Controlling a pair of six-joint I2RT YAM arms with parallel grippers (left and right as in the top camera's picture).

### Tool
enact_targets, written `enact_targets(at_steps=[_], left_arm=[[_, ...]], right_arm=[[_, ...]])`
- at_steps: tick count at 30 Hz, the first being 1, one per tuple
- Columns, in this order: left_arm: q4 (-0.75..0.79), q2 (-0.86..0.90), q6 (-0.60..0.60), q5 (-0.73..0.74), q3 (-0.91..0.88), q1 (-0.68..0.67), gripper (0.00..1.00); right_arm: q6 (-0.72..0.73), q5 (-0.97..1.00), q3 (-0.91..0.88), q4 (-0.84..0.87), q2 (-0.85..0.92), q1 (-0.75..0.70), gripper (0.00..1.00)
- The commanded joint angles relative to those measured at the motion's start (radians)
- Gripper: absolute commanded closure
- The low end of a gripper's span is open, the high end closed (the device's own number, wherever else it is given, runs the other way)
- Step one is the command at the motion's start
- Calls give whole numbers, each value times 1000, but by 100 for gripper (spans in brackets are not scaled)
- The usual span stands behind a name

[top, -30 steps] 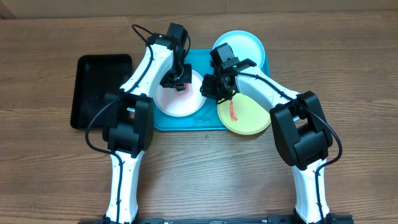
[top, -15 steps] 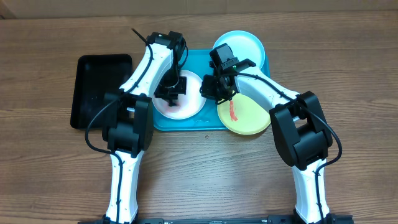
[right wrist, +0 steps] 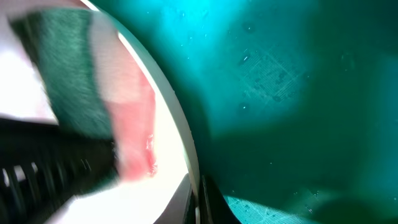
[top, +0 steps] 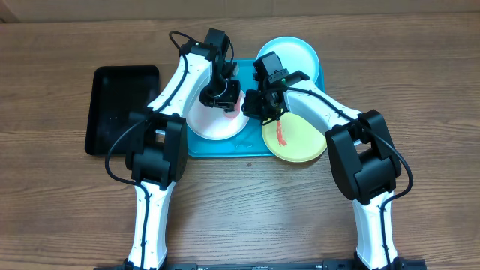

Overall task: Clean dirty plates on tray and stack at the side
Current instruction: 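Scrub the white plate's red smear with the sponge in the left gripper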

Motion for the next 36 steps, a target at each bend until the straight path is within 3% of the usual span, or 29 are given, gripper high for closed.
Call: enact_targets(at_steps=[1,4,7,9,17,23,28,32,36], left_arm=[[-16,24,-201,-382,-1,7,96],[-95,24,-276,-480,-1,7,96],[-193,25,-278,-433,-1,4,96],[-250,24,-220,-346,-1,0,96],[-349,25,235,178,-1,-23,96],[-202,25,200,220,-1,-17,96],[-20,25,103,106,-1,-8,96],[29,25,-85,-235,-1,-4,96],[-98,25,-327,-590,-1,-4,96]], right_arm=[[1,-3,7,-10,10,-4,96],[1,-2,7,-8,10,-4,96],[1,-2,7,-3,10,-4,96],[1,-2,7,-3,10,-4,96],[1,-3,7,-4,10,-4,96],[1,-3,7,-5,10,-4,96],[1,-3,7,-8,10,-4,96],[1,-3,7,-8,10,-4,96],[0,-2,7,-8,10,-4,96]])
